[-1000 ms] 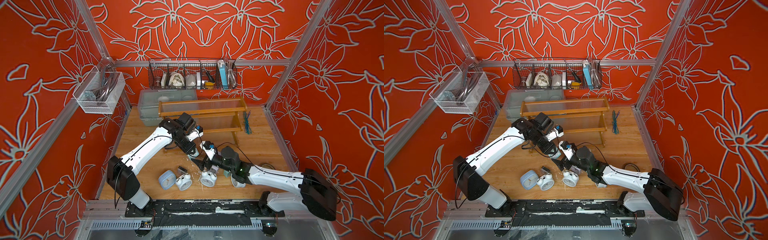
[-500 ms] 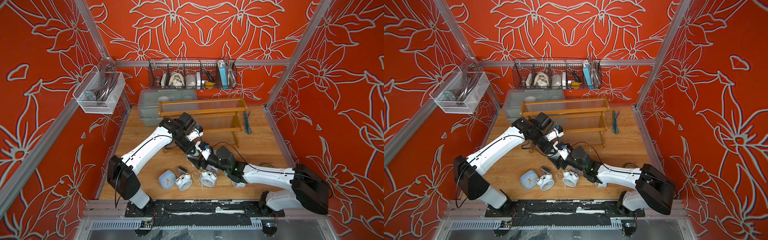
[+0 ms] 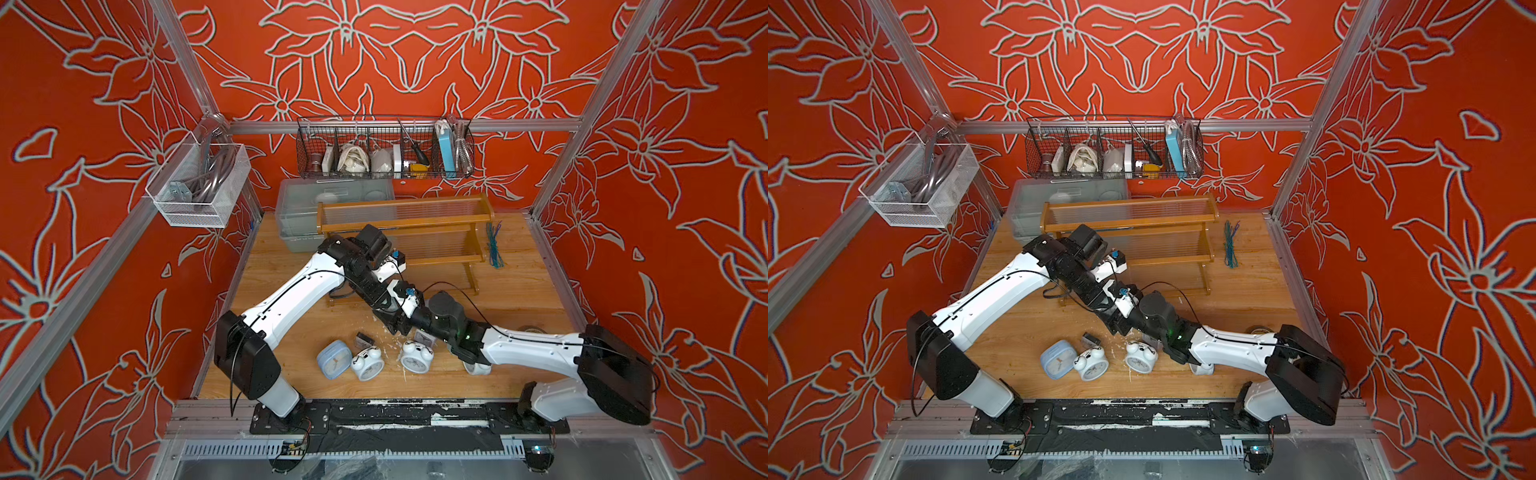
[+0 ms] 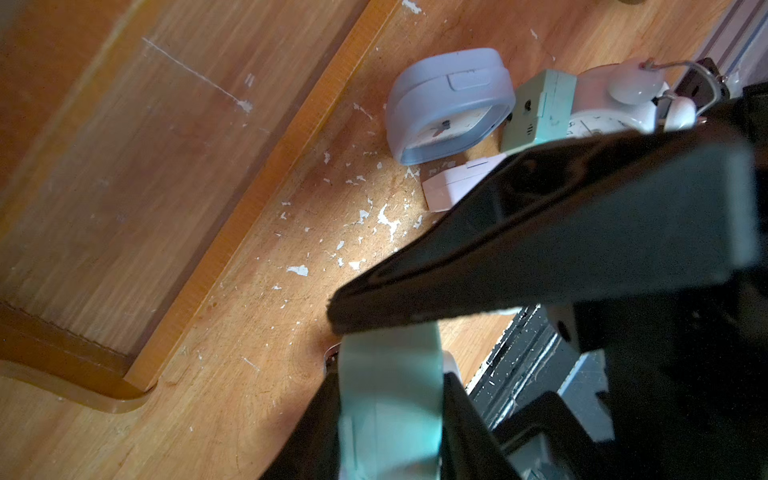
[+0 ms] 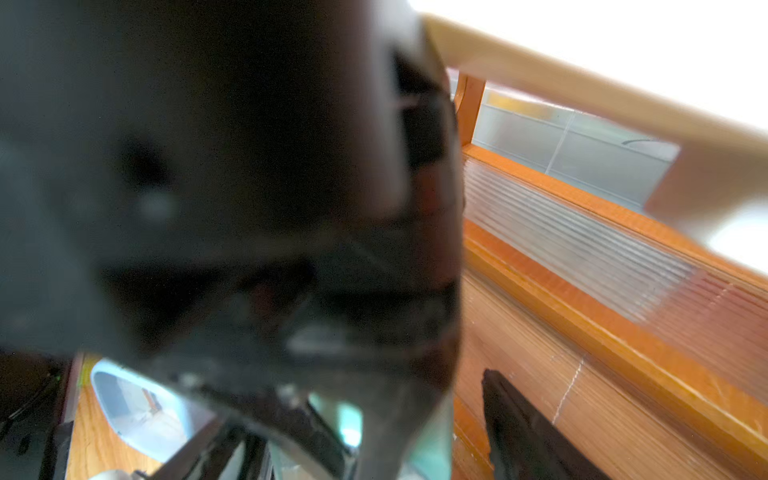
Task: Place the alarm clocks on the shelf by style
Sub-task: Pick up the alarm from the center of the board.
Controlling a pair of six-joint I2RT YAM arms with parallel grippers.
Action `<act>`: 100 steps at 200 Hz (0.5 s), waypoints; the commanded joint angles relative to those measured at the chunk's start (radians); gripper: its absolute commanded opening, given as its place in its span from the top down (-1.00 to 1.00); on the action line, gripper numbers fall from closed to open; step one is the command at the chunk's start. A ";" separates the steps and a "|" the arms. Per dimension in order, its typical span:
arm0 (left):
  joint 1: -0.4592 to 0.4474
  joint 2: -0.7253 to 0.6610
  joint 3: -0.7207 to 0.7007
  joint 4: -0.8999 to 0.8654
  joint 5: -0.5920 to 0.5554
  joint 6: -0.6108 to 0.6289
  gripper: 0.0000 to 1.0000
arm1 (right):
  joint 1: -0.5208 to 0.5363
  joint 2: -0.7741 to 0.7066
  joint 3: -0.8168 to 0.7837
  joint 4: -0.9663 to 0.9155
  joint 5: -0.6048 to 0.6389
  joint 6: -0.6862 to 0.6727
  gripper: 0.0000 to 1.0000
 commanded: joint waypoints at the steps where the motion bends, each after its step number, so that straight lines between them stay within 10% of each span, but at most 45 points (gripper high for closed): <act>1: 0.004 -0.011 0.019 -0.019 0.026 -0.008 0.26 | 0.011 0.015 0.036 0.002 0.039 -0.004 -0.60; 100: 0.005 -0.045 0.003 -0.005 0.013 0.002 0.00 | 0.014 -0.009 0.030 -0.029 0.056 -0.015 -0.10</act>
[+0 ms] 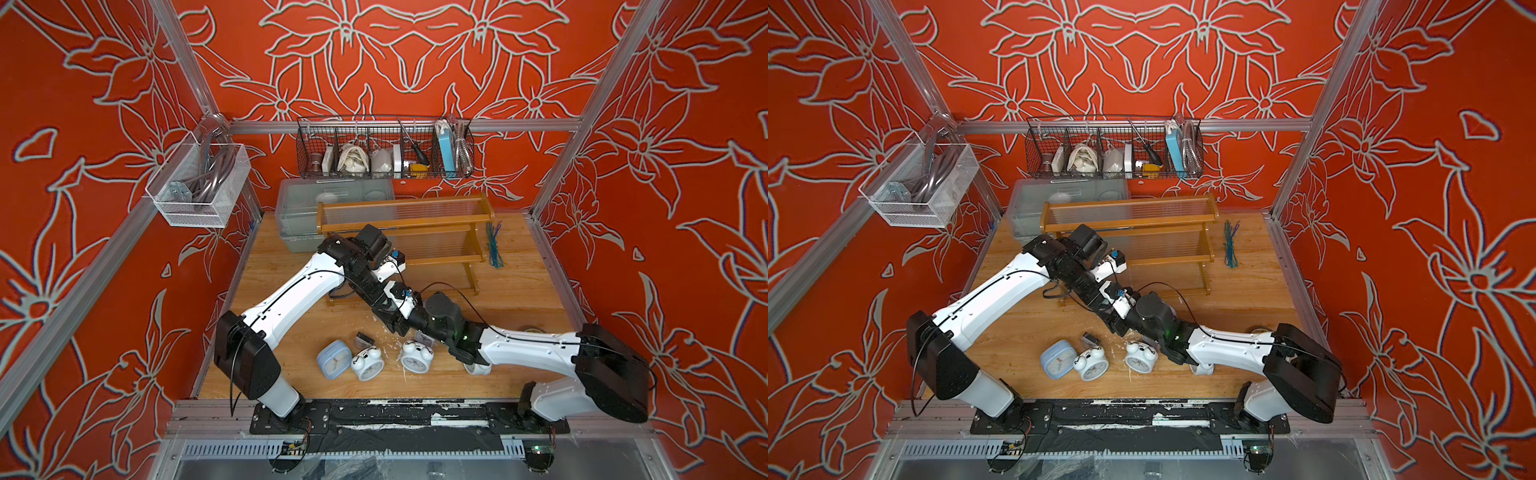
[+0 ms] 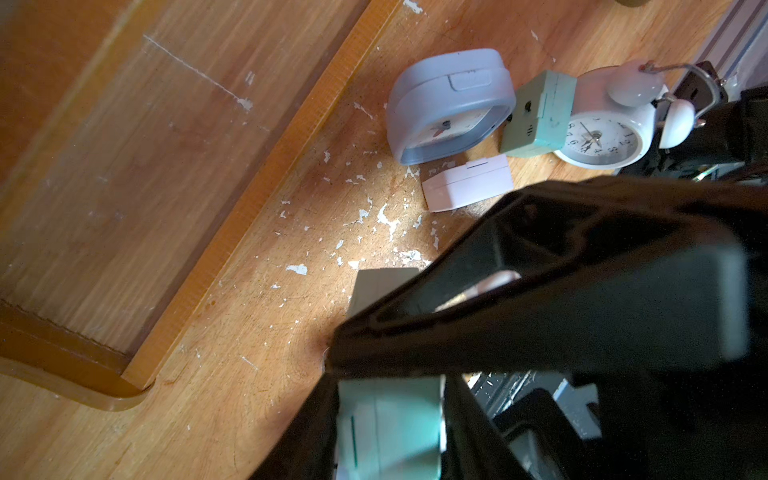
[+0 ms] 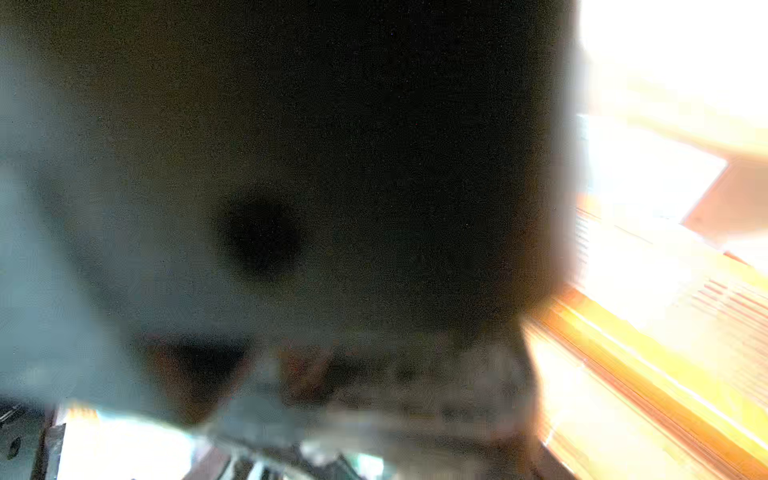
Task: Place the alarm clocks on the shelf by style
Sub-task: Pick up the alarm from the center of the board.
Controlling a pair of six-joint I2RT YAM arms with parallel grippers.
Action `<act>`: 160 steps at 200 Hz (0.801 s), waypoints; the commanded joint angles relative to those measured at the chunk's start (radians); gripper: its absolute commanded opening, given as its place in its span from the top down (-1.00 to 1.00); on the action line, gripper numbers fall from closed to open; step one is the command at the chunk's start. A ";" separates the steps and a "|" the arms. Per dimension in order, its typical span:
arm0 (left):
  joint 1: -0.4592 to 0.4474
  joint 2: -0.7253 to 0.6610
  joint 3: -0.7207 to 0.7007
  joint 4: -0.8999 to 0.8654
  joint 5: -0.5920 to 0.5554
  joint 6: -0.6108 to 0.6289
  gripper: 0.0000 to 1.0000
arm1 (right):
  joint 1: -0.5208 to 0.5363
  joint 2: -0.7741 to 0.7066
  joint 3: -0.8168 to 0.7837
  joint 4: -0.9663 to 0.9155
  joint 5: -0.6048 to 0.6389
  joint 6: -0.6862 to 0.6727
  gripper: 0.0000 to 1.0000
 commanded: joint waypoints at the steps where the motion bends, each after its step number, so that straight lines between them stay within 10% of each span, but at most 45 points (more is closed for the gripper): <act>1: 0.005 -0.045 0.003 -0.006 0.012 0.007 -0.01 | 0.002 -0.020 0.019 -0.020 0.030 -0.001 -0.10; 75: 0.137 -0.191 -0.038 0.100 0.052 0.119 -0.39 | -0.032 -0.094 0.048 -0.197 0.063 0.160 -0.01; 160: 0.229 -0.301 -0.207 0.203 0.353 0.213 -0.47 | -0.107 -0.234 0.212 -0.561 0.236 0.629 0.02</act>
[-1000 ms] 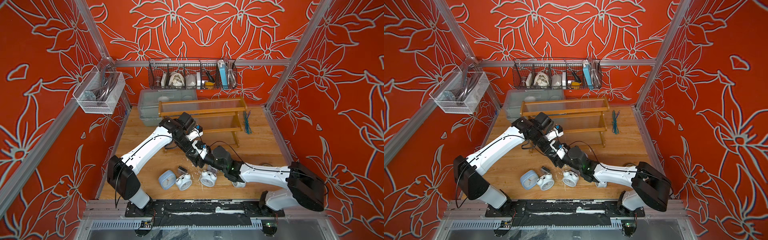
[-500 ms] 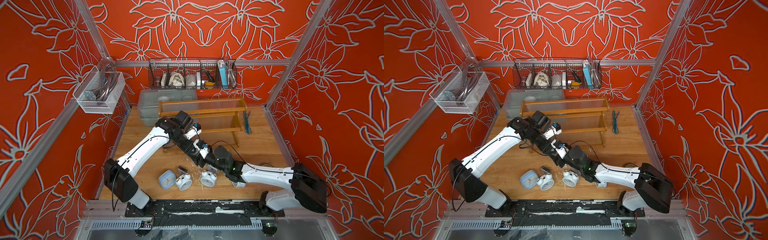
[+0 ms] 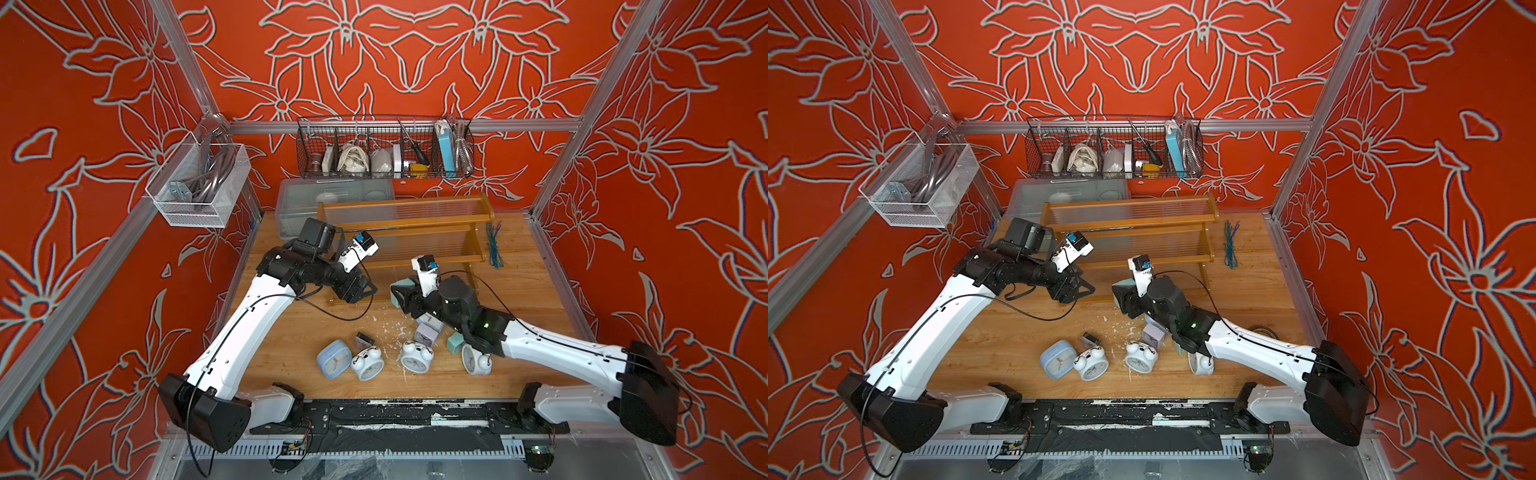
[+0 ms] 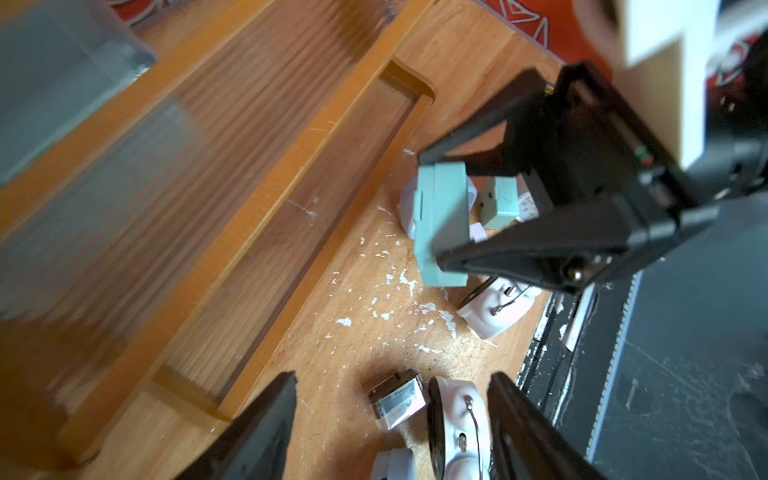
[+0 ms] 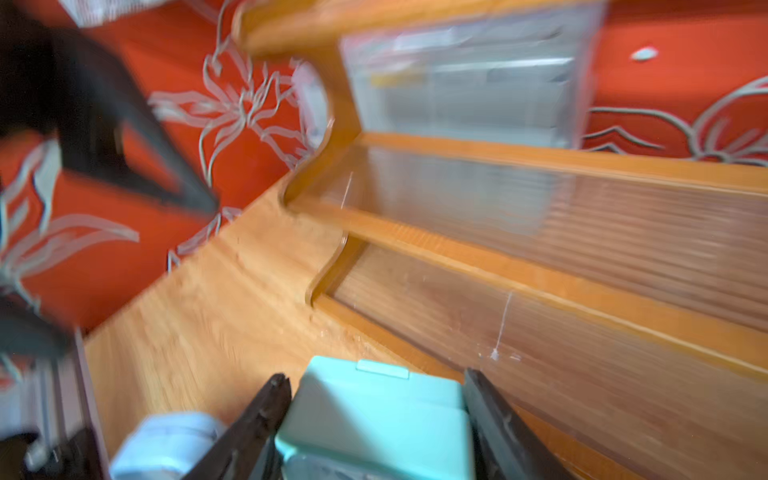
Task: Place the alarm clocks on the shelf by style
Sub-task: Pick up the alarm from the center of the board.
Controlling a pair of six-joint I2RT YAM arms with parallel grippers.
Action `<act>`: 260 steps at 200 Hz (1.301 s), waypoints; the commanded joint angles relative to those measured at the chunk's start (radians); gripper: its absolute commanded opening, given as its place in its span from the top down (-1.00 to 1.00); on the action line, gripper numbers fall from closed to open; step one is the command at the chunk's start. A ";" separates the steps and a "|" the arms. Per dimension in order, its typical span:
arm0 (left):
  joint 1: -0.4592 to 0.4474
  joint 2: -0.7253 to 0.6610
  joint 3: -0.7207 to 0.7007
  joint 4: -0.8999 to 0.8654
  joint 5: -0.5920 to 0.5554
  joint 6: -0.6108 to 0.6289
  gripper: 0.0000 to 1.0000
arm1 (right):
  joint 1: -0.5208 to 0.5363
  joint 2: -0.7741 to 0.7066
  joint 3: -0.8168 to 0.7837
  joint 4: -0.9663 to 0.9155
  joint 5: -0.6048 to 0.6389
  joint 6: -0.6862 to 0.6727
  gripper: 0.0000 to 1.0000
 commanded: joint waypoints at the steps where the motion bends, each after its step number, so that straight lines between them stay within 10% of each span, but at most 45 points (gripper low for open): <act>1: 0.002 0.004 -0.057 0.041 0.121 0.025 -0.48 | -0.012 -0.041 0.076 -0.145 0.088 0.202 0.02; 94: -0.034 0.021 -0.119 0.232 0.272 -0.187 -0.54 | -0.009 -0.028 0.165 -0.237 0.088 0.492 0.06; 260: -0.115 0.093 -0.122 0.290 0.096 -0.242 -0.21 | 0.022 0.007 0.169 -0.182 0.020 0.527 0.06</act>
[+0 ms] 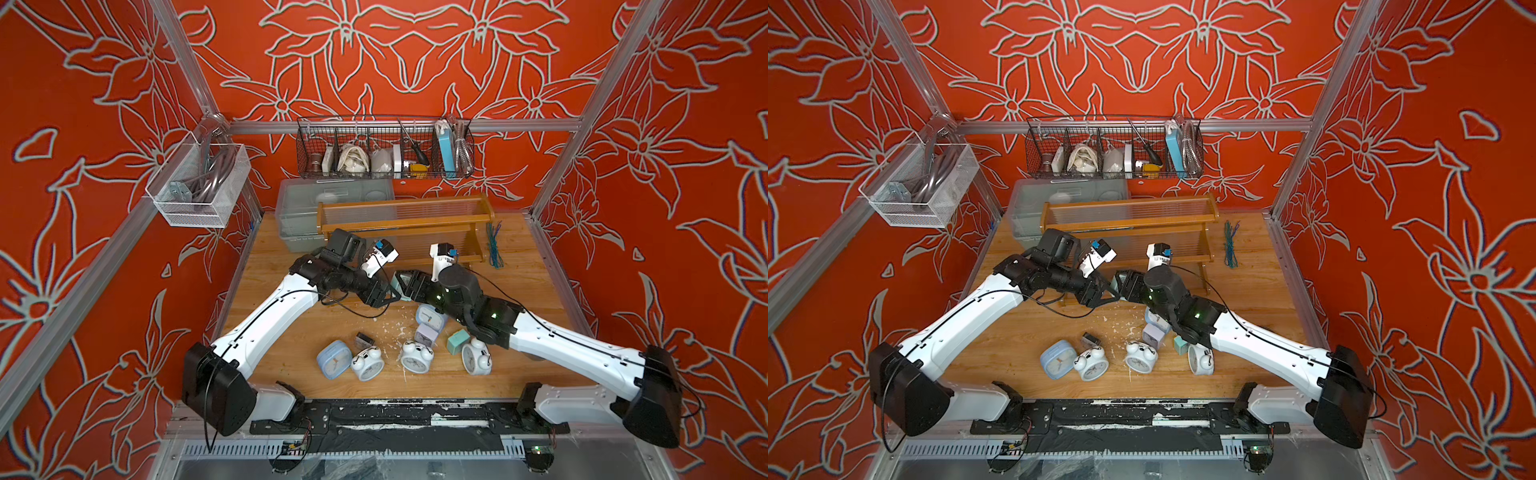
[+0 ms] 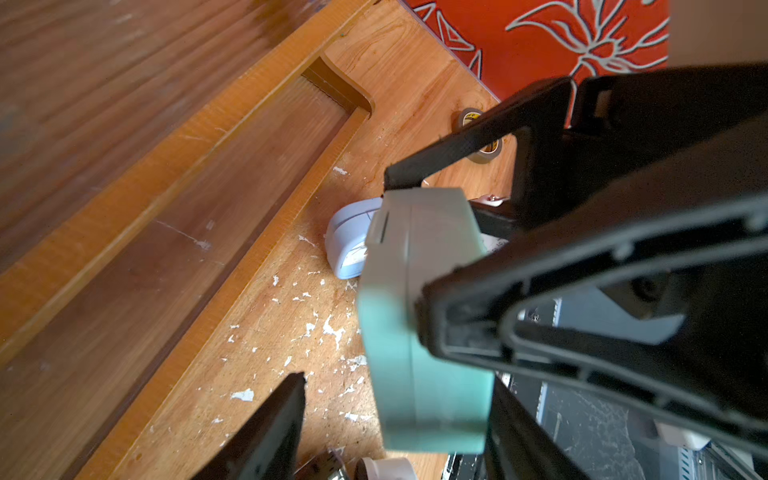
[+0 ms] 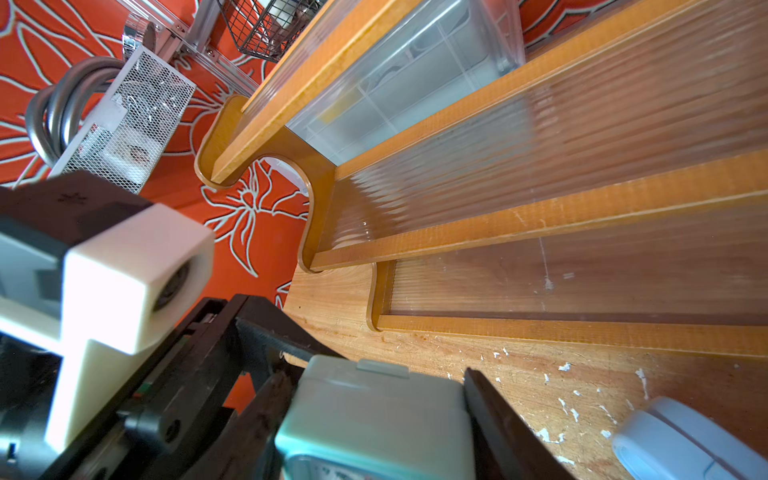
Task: Place the alarm clocks on the shelf by style
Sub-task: Pick up the alarm from the center of the board, then place the alarm on the shelf.
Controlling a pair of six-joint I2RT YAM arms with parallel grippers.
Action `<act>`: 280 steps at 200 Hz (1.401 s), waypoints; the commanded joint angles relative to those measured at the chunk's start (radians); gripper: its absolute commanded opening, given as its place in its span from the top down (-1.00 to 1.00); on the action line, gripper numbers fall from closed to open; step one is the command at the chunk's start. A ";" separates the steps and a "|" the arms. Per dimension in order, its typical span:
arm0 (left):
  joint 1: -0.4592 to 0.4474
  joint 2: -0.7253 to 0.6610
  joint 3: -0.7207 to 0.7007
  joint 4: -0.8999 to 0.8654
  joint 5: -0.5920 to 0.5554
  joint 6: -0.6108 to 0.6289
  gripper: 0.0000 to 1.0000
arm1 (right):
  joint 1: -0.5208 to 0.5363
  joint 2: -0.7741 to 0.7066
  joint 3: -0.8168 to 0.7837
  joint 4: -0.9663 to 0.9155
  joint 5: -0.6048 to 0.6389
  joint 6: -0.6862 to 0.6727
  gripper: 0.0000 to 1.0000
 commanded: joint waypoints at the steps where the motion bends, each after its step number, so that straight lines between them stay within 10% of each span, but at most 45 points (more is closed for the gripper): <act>1: -0.004 0.007 0.012 0.013 -0.011 0.001 -0.21 | 0.005 0.002 0.030 0.025 -0.015 0.010 0.07; 68: -0.004 -0.030 -0.010 0.014 -0.051 0.082 0.24 | 0.005 0.000 0.051 -0.085 -0.017 0.025 0.01; 185: -0.006 -0.069 -0.068 0.046 -0.200 0.174 0.33 | -0.003 0.011 0.047 -0.110 -0.063 0.039 0.12; 237: -0.002 -0.078 -0.061 0.006 -0.199 0.199 -0.32 | -0.002 0.018 0.026 -0.072 -0.025 -0.037 0.24; 280: 0.096 -0.103 -0.026 -0.117 -0.080 0.232 -0.43 | 0.001 0.077 0.011 -0.033 0.098 -0.188 0.24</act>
